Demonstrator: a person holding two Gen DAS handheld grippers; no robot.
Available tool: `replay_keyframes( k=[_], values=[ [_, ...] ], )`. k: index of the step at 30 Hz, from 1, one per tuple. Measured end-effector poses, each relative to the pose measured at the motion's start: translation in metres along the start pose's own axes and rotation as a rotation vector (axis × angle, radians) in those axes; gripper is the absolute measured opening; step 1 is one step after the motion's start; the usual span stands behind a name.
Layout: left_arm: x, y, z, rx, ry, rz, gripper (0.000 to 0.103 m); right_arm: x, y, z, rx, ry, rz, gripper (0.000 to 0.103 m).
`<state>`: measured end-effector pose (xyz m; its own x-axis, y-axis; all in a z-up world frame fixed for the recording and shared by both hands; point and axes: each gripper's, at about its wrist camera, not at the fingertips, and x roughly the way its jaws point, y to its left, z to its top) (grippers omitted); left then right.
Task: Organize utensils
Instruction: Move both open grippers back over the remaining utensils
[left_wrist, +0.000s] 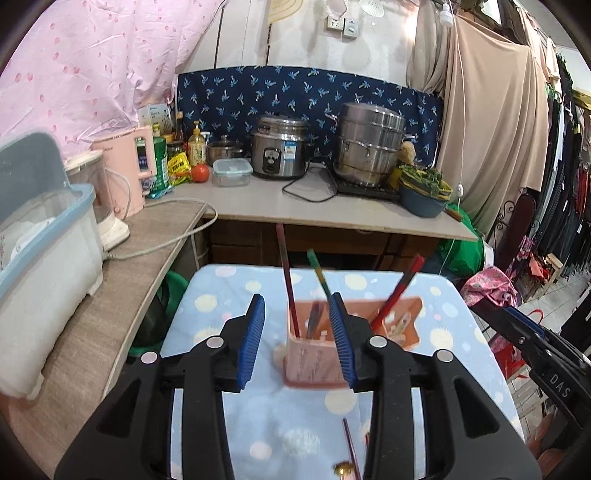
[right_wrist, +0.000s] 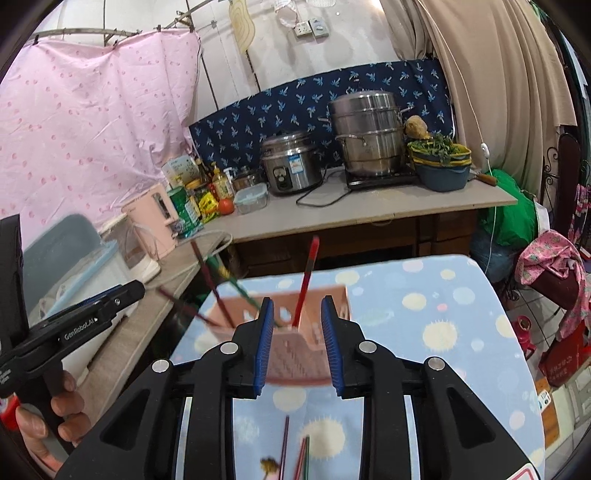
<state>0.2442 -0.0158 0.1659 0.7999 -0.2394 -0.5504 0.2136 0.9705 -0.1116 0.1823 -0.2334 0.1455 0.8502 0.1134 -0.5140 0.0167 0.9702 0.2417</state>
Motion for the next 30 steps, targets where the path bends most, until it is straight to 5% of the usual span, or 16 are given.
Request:
replay_keyframes(
  k=[21, 30],
  values=[
    [-0.032, 0.003, -0.174, 0.006, 0.258, 0.019, 0.035, -0.054, -0.012, -0.2, -0.013, 0.318, -0.039, 0.026],
    [-0.035, 0.004, -0.225, -0.016, 0.344, 0.019, 0.035, -0.052, 0.0, -0.248, -0.057, 0.398, -0.037, 0.026]
  ],
)
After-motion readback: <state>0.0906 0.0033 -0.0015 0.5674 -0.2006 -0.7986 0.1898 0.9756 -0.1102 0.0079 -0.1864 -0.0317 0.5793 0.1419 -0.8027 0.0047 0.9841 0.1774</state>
